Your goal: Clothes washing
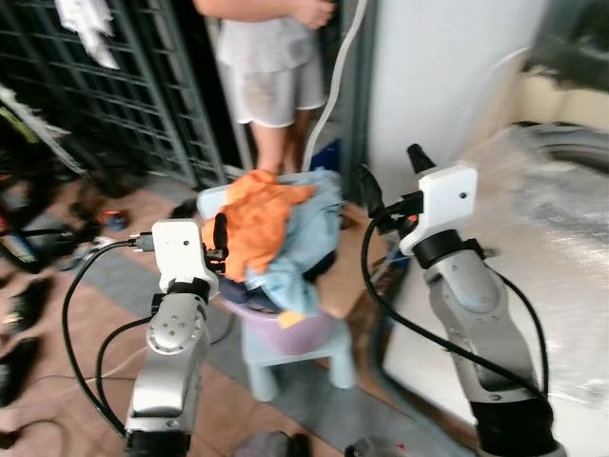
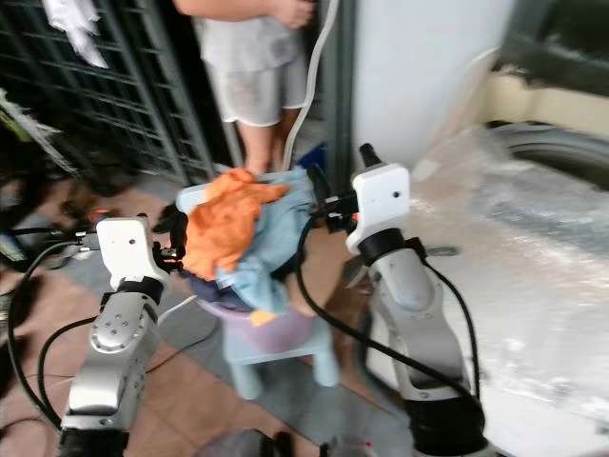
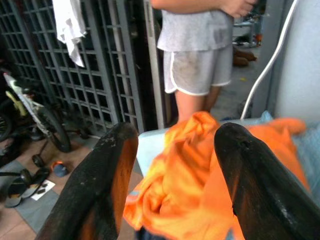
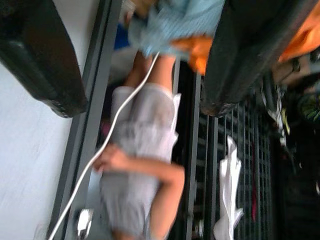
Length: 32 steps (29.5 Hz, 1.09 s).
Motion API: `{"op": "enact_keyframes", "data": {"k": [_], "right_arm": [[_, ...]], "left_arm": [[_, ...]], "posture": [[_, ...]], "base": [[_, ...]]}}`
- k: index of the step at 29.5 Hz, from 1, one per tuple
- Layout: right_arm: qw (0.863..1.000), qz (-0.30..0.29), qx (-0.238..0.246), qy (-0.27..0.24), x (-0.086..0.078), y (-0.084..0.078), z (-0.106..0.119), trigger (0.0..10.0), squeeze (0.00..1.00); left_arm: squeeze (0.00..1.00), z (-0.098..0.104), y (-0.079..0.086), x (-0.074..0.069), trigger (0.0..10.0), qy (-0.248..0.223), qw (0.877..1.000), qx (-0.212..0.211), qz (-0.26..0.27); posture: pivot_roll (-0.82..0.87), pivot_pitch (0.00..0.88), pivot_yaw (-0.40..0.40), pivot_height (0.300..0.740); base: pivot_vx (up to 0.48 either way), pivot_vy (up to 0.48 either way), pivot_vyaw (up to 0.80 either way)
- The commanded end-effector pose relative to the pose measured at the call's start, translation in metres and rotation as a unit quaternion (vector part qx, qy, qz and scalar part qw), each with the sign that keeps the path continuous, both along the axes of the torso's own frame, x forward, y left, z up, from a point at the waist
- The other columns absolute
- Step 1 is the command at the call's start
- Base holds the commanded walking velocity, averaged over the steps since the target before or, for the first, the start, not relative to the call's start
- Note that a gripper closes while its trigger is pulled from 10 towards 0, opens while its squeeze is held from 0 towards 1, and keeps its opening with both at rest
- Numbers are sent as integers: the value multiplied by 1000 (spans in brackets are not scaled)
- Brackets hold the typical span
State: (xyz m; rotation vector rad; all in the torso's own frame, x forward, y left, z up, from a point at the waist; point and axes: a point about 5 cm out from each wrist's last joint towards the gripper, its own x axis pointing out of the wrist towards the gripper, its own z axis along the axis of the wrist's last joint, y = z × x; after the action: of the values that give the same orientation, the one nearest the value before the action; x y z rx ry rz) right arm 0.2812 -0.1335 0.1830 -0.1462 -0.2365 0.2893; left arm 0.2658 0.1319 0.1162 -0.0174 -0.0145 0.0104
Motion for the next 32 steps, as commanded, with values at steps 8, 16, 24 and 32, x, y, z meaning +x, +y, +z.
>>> {"op": "enact_keyframes", "data": {"k": [8, 16, 24, 32], "right_arm": [[999, 26, -19, 37, 7, 12, -6, 10000, 1000], [988, 27, -64, 140, 16, 14, -41, 10000, 1000], [963, 32, -155, 216, 33, 9, -72, 10000, 0], [956, 11, -203, 212, 56, 3, -73, 0, 0]], "left_arm": [[0, 5, 10, 0, 10000, -6, 1000, 15, 20], [0, 6, 15, -6, 10000, -6, 1000, 22, 19], [0, 7, 18, -13, 10000, -1, 999, 27, 26], [0, 7, 21, -19, 10000, 4, 999, 31, 33]], "posture": [[-60, 24, 95, 740], [-28, 34, 88, 740], [18, 52, 65, 740], [41, 59, 42, 740]], "base": [[0, 0, 677], [0, 0, 0], [0, 0, 0], [0, 0, 0]]}}
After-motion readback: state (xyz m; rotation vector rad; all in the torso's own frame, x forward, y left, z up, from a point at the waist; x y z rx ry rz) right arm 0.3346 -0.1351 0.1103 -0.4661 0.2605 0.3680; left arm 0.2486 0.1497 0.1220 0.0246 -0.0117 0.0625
